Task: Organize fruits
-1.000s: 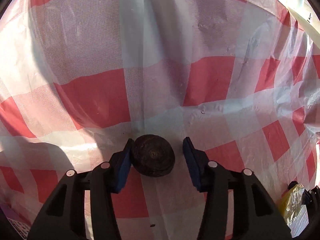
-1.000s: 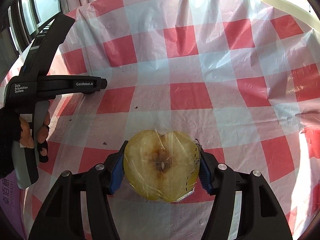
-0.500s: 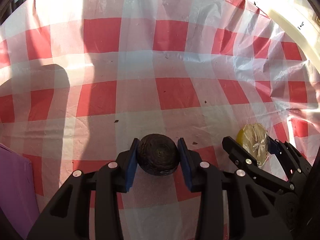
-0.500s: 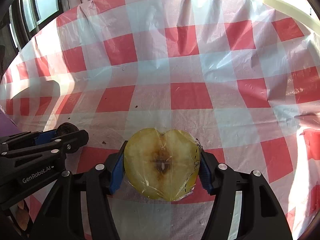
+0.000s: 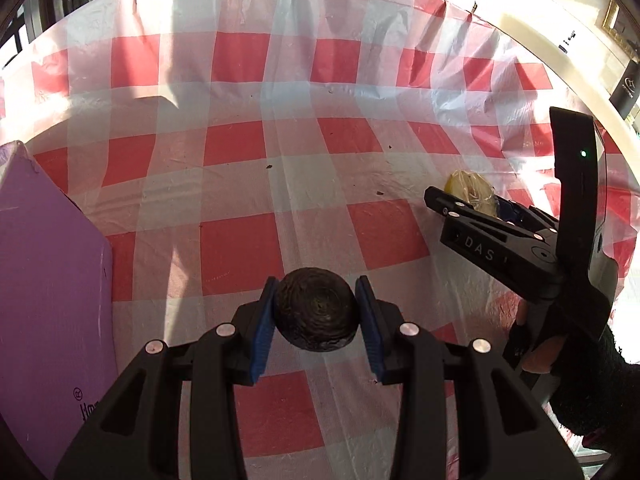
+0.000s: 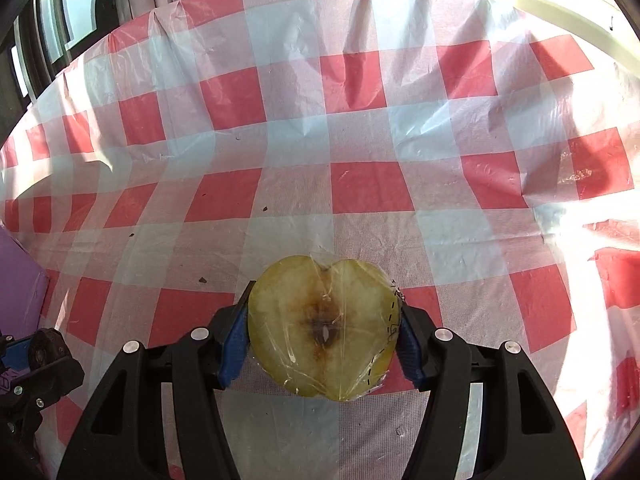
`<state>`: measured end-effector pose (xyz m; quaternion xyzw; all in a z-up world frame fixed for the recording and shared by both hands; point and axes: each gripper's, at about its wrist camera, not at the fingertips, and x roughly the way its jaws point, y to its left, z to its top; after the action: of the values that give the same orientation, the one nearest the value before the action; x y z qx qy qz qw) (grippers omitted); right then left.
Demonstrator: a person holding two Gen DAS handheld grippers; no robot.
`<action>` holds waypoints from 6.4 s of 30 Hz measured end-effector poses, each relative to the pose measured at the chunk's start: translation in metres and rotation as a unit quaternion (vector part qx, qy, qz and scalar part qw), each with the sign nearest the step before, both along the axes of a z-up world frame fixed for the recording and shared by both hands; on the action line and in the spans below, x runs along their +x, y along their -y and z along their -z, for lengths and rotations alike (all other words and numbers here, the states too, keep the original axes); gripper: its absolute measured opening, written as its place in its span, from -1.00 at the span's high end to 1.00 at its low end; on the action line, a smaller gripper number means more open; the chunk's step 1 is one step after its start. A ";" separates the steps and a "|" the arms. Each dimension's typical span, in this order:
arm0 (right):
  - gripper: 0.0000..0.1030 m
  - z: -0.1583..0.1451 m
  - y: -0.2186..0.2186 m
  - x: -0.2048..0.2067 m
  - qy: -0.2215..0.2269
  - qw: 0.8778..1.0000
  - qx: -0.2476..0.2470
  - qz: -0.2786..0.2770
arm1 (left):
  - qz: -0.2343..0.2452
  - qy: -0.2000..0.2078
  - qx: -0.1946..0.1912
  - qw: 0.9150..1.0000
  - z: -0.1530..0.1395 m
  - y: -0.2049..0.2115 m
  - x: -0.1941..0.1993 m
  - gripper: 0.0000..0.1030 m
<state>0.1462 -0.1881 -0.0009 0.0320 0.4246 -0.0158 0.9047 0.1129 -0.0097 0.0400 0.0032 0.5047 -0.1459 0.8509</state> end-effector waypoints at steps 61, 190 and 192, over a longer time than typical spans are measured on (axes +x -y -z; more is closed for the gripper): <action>-0.17 -0.096 -0.361 -0.129 -0.032 0.978 -0.062 -0.198 | -0.080 0.028 0.003 0.996 -0.062 -0.313 -0.110 0.24; -0.68 -0.086 -0.367 -0.173 -0.105 0.967 -0.046 -0.230 | -0.108 -0.030 0.057 0.992 -0.060 -0.311 -0.122 -0.95; -0.68 -0.086 -0.366 -0.173 -0.104 0.966 -0.046 -0.230 | -0.113 -0.027 0.059 0.991 -0.061 -0.312 -0.122 -0.94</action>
<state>-0.0269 0.1781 0.0850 -0.1106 0.5109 0.1702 0.8353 -0.0094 0.3025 0.1013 -0.0082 0.5323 -0.0188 0.8463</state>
